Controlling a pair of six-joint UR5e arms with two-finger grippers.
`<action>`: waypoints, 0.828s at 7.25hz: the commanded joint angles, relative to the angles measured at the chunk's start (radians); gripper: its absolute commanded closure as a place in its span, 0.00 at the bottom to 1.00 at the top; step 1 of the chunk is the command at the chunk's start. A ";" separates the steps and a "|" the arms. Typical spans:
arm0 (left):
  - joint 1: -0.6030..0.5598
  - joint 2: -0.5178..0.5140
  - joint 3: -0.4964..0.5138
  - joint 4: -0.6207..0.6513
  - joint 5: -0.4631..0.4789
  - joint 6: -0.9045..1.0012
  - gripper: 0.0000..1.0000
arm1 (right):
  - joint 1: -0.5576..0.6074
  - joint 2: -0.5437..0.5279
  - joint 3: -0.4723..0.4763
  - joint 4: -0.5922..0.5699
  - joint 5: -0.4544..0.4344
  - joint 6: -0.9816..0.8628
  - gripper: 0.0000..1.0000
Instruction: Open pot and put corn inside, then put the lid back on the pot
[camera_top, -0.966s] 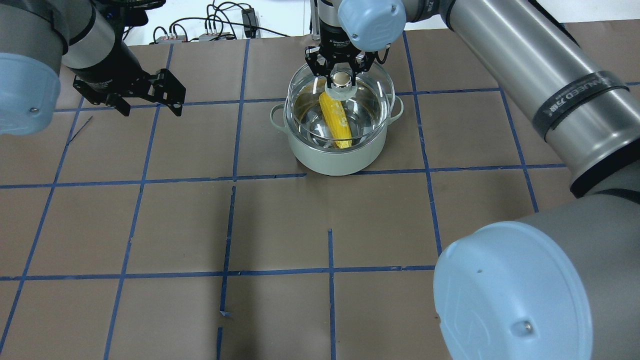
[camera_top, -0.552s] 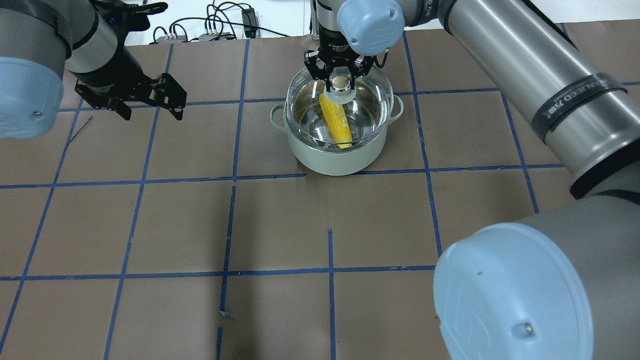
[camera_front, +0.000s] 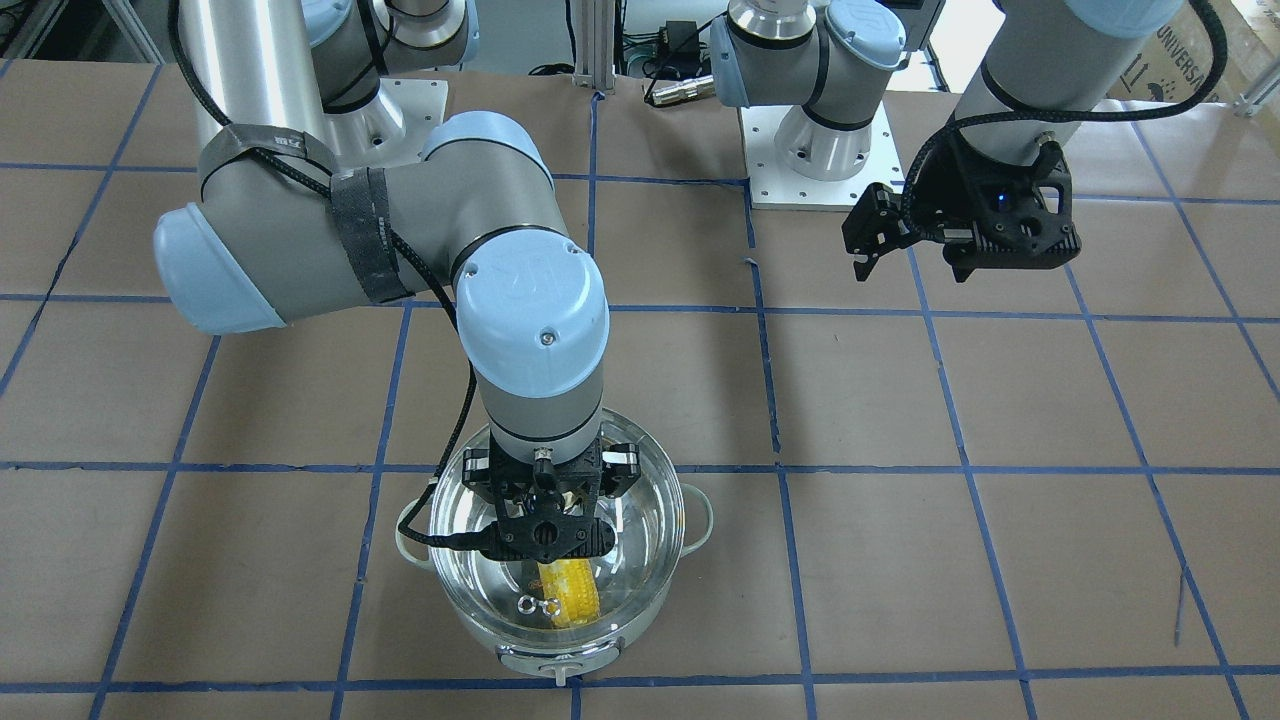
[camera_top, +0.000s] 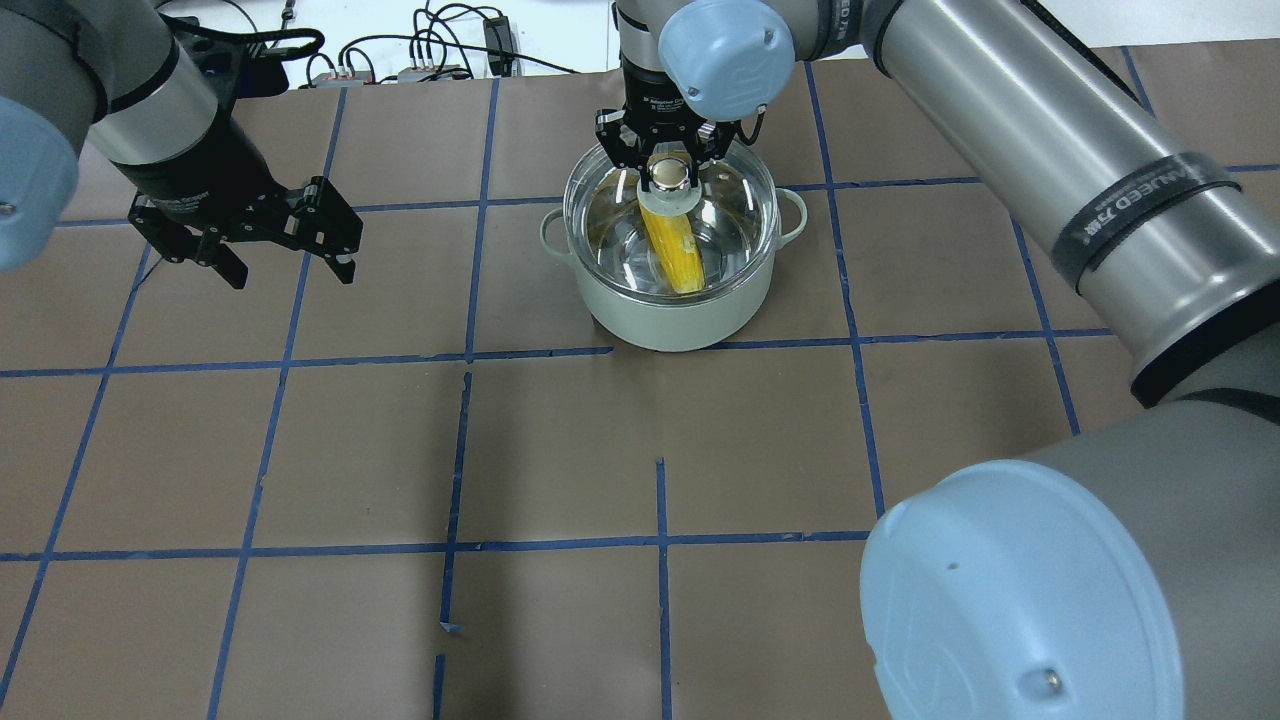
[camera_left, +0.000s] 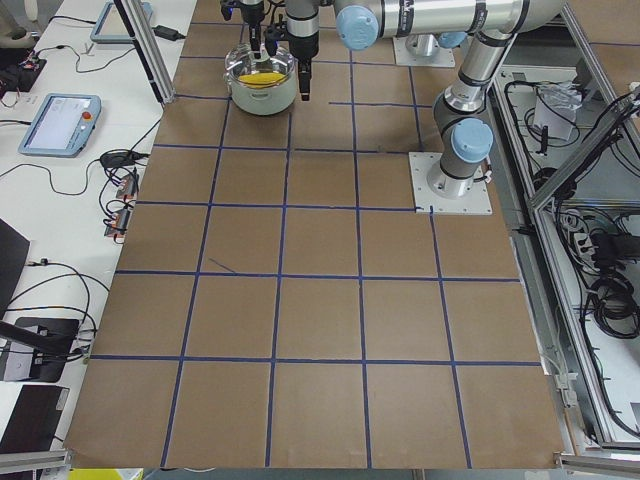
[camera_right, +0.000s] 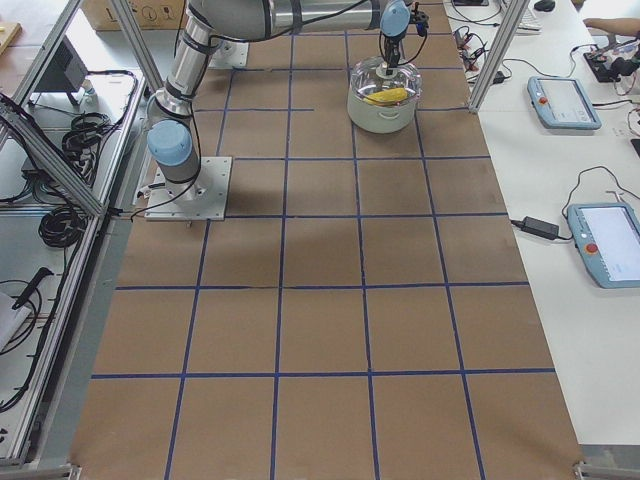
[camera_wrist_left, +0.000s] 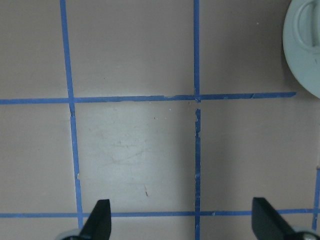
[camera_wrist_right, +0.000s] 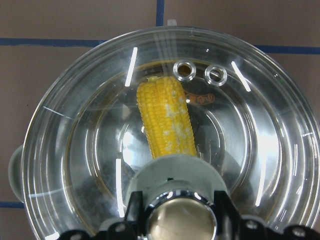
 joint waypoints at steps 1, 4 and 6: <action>0.000 -0.001 -0.005 0.009 0.000 -0.002 0.00 | -0.010 0.004 -0.001 -0.001 0.004 -0.008 0.81; 0.000 0.000 -0.006 0.009 0.000 -0.002 0.00 | -0.001 0.006 -0.001 0.002 0.003 0.000 0.75; 0.000 0.000 -0.006 0.010 0.000 0.000 0.00 | -0.007 0.007 0.002 0.005 0.003 -0.003 0.74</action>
